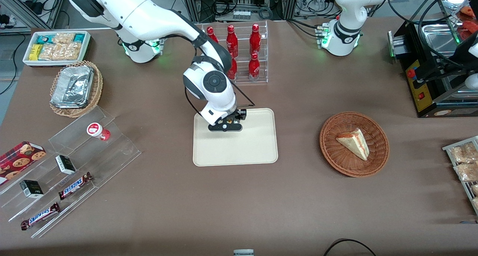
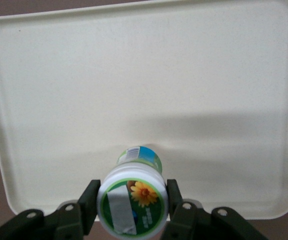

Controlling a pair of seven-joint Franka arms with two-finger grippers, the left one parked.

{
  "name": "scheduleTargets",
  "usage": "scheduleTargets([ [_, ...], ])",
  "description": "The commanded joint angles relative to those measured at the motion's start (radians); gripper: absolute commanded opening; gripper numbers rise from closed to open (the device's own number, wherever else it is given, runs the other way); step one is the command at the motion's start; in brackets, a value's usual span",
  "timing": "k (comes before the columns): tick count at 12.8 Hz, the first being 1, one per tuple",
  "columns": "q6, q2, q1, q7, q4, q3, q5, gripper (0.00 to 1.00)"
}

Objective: Place green gum on tray
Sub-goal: 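Carry the jar over the cream tray and lower it onto it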

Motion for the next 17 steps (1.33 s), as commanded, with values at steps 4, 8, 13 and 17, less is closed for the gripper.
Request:
scheduleTargets([
  [4,0.060,0.039,0.017,0.071,0.017,-0.007,-0.072,0.00],
  [8,0.071,0.061,0.015,0.132,0.020,-0.007,-0.161,0.00],
  [13,0.068,0.063,0.001,0.141,0.026,-0.005,-0.161,1.00],
  [17,-0.096,-0.084,-0.046,0.074,0.016,0.010,-0.143,1.00],
])
